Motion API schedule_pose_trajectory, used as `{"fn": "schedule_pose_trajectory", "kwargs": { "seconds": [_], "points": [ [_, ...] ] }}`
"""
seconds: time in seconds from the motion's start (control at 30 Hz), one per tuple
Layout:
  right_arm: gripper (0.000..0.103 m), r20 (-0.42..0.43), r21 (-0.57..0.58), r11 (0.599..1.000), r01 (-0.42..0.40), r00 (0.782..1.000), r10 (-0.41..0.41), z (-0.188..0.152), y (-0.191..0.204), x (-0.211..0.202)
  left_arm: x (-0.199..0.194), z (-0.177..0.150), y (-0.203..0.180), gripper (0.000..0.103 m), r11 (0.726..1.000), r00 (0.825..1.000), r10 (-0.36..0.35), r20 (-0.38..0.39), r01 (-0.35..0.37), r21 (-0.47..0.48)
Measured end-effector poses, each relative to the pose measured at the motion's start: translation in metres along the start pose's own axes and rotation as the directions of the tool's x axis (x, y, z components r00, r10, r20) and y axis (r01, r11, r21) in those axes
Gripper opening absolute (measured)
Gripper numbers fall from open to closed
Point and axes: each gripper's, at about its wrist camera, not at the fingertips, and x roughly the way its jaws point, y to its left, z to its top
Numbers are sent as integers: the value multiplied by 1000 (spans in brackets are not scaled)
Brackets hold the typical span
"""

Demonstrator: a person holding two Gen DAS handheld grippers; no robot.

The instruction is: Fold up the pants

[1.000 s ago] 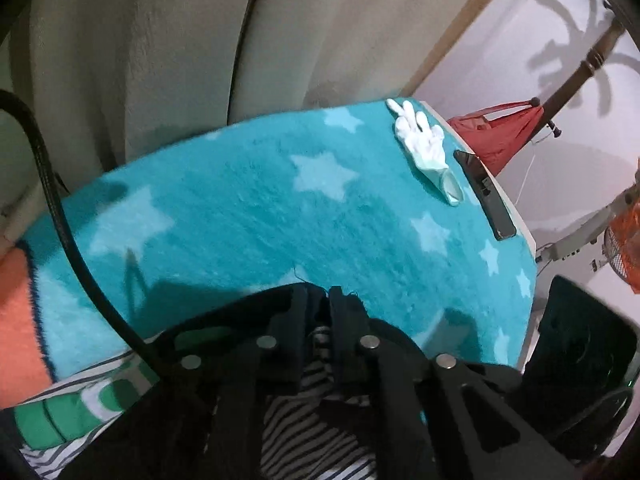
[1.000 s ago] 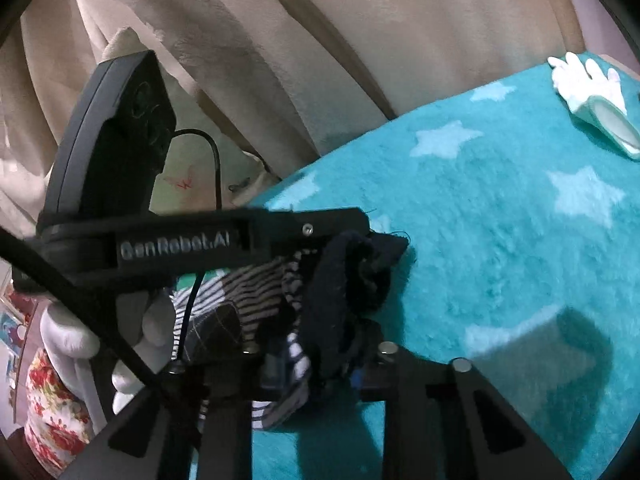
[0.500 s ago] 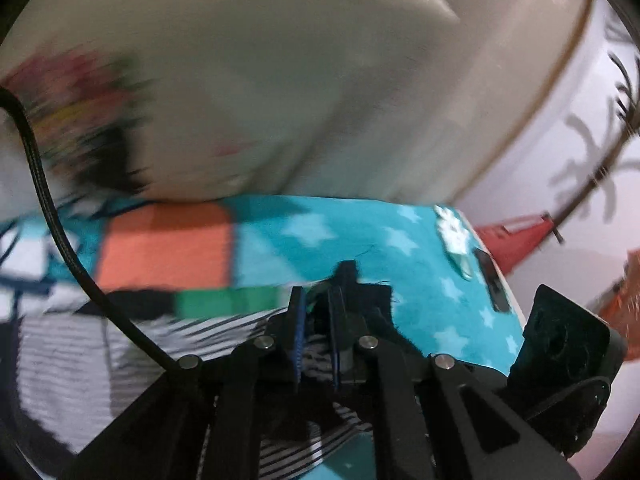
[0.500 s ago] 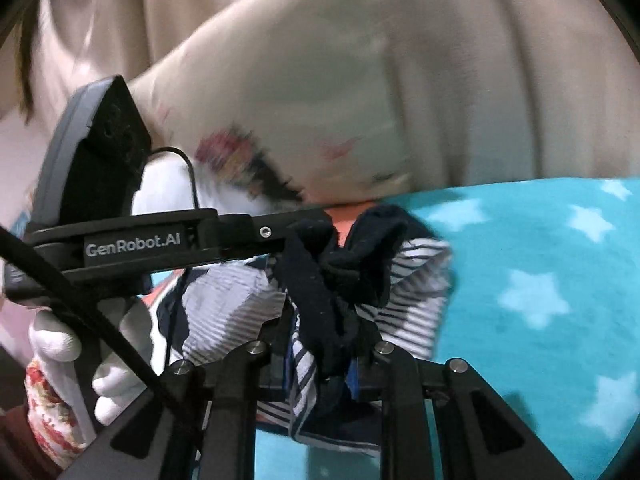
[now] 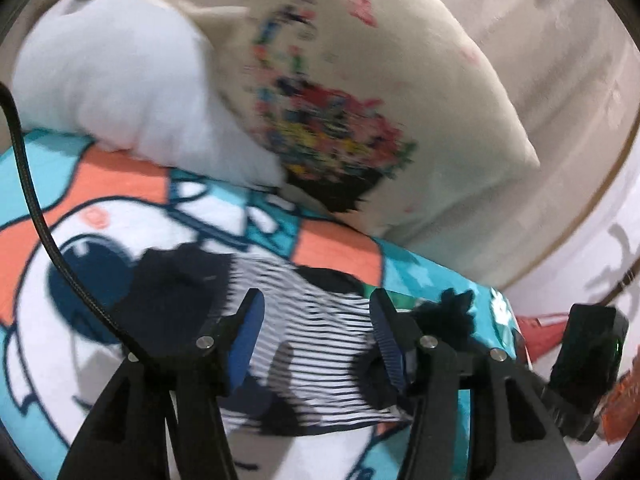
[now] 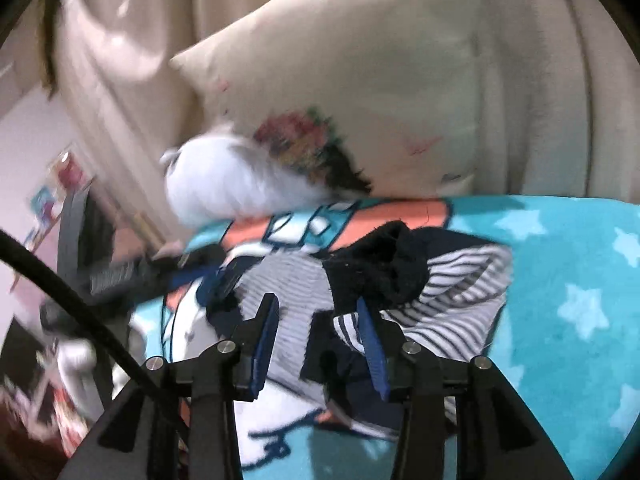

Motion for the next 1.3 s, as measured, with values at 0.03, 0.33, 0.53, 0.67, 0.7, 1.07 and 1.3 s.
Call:
{"fn": "schedule_pose_trajectory", "kwargs": {
  "seconds": [0.03, 0.33, 0.53, 0.67, 0.7, 1.07, 1.3],
  "points": [
    [41, -10, 11, 1000, 30, 1000, -30, 4, -1, 4, -2, -1, 6, 53, 1000, 1000, 17, 8, -16, -9],
    [36, -225, 1, 999, 51, 973, -50, -14, 1, 87, -24, -18, 49, 53, 992, 995, 95, 19, -93, -88],
    [49, -134, -200, 964, 173, 970, -202, -26, 38, 39, -38, -16, 53, 54, 992, 994, 97, 60, -91, -86],
    [50, -41, -168, 959, 229, 970, -239, -27, 35, 0, -37, -18, 63, 54, 989, 993, 106, 56, -99, -107],
    [50, -21, -159, 959, 233, 971, -239, -23, 34, -2, -37, -19, 65, 54, 988, 993, 109, 53, -102, -117],
    [47, -252, 6, 975, 221, 944, -213, 2, 3, 78, -77, -27, 103, 57, 967, 974, 192, 119, -167, -193],
    [51, -243, -209, 977, 38, 966, -89, 8, 106, 96, -92, -29, 138, 57, 937, 961, 239, 141, -190, -292]
  ]
}}
